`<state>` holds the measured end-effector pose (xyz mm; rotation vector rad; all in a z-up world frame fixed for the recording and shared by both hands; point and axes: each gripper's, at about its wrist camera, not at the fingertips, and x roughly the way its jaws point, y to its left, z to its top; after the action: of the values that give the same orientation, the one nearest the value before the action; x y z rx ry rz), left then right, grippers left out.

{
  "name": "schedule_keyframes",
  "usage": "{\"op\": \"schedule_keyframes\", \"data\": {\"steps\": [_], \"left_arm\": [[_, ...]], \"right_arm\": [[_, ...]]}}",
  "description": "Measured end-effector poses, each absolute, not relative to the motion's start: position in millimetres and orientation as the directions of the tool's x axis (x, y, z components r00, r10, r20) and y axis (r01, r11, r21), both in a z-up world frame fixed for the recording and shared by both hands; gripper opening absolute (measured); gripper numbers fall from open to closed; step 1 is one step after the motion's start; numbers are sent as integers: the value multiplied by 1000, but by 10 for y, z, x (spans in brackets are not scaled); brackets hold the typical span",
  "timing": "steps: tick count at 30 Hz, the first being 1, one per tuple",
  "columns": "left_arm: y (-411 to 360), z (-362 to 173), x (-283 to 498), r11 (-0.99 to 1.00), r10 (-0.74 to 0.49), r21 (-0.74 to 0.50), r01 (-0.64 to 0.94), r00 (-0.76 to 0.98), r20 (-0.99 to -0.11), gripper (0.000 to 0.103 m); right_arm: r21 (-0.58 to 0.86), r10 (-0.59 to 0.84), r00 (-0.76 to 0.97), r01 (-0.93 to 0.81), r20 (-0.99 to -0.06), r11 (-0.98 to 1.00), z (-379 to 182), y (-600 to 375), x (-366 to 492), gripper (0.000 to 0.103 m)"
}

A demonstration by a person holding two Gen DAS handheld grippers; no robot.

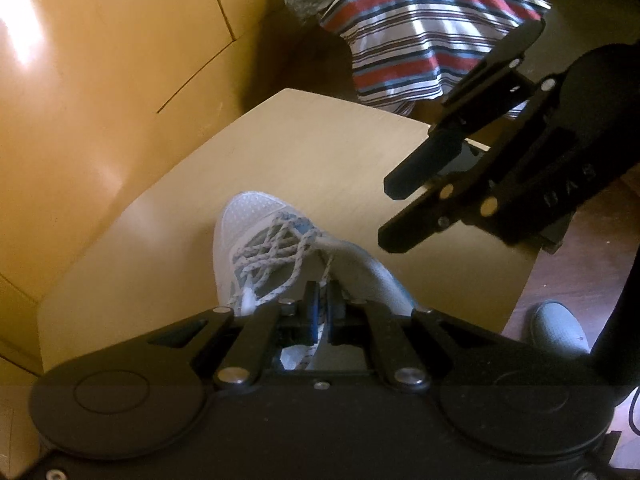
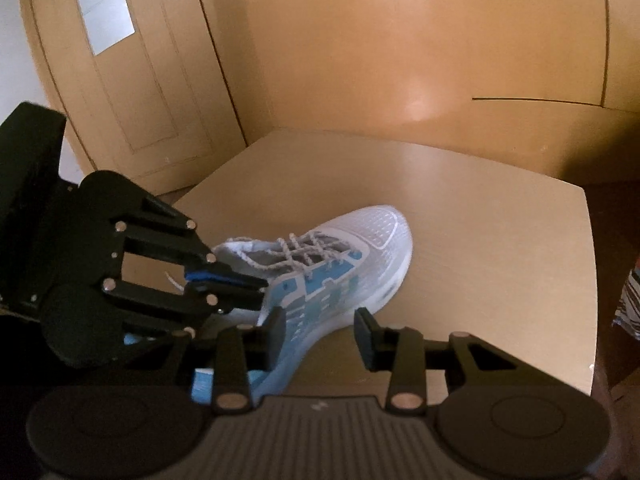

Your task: Lace up shoes with both hands

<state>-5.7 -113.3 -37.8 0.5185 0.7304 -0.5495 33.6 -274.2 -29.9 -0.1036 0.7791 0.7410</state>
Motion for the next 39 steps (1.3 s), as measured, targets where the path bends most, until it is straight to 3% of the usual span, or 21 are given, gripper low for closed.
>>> {"op": "schedule_keyframes", "data": {"steps": [30,34,39], "left_arm": [[-1204,-371,-50,723,-326,237,649,622,-712,0],[-1192,-377,-37,728,-332,237,643,634,-698,0],[-1194,-387,-56,722,-346,240,649,639,-687,0]], "right_arm": [[202,562,482,-611,-672,765,-345,-2745,409,39],[270,594,481,-584,-645,765,-330,-2823,454,38],[371,638,456,-546,-621,751,-337,-2883,515,27]]}}
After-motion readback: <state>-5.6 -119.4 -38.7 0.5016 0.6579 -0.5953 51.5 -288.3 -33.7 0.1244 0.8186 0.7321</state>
